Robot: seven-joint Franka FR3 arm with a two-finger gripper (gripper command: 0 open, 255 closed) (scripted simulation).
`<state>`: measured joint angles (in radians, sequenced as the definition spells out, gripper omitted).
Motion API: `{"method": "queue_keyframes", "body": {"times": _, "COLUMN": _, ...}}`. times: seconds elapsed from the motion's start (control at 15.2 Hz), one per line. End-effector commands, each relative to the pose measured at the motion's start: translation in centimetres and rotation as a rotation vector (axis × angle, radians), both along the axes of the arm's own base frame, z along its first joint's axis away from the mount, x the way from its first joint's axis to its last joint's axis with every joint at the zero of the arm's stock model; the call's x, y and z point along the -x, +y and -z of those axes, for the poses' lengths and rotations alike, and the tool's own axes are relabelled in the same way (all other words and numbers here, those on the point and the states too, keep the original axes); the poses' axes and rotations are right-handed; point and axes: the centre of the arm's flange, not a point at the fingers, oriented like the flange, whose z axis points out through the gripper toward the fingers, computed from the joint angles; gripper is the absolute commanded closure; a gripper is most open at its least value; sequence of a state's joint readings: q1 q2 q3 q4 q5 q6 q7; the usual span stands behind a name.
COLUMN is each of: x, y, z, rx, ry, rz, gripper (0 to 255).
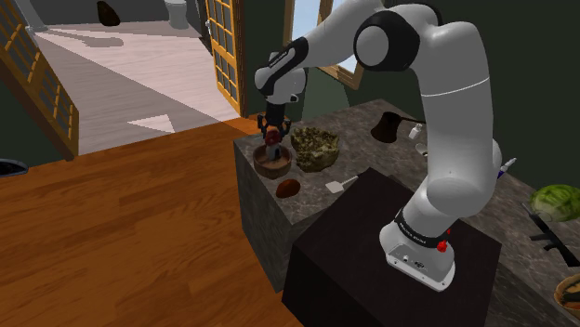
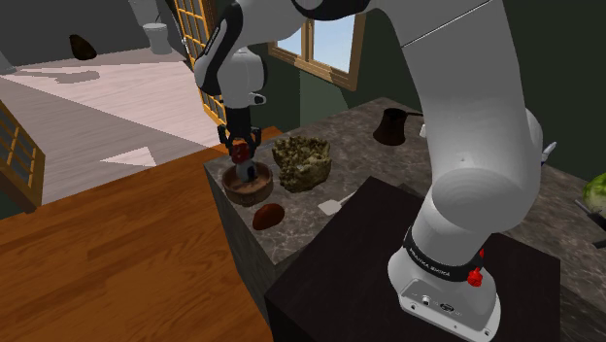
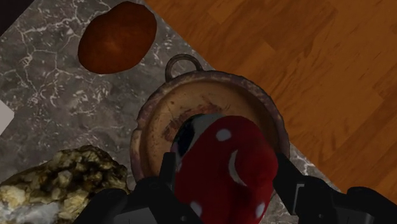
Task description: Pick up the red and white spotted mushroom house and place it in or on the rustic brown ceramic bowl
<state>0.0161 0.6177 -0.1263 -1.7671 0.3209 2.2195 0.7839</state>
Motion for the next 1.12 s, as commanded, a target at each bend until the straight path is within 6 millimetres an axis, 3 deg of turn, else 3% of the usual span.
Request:
{"method": "queue_keyframes", "body": {"times": 0.0, "x": 0.0, "y": 0.0, "z": 0.0, "rx": 0.000, "ry": -0.001, "rz": 0.000, "gripper": 255}}
{"method": "queue_keyframes", "body": {"times": 0.13, "x": 0.0, "y": 0.0, "z": 0.0, "rx": 0.000, "ry": -0.001, "rz": 0.000, "gripper": 255}}
{"method": "queue_keyframes", "body": {"times": 0.2, "x": 0.0, "y": 0.0, "z": 0.0, "rx": 0.000, "ry": -0.001, "rz": 0.000, "gripper": 0}}
{"method": "queue_keyframes", "body": {"times": 0.53, "x": 0.0, "y": 0.0, "z": 0.0, "rx": 0.000, "ry": -0.001, "rz": 0.000, "gripper": 0}}
{"method": "queue_keyframes", "body": {"times": 0.79, "x": -0.6, "y": -1.0, "z": -4.9, "rx": 0.000, "ry": -0.001, "rz": 0.000, "gripper": 0}}
{"method": "queue_keyframes", "body": {"times": 1.06, "x": -0.6, "y": -1.0, "z": -4.9, "rx": 0.000, "ry": -0.001, "rz": 0.000, "gripper": 0}}
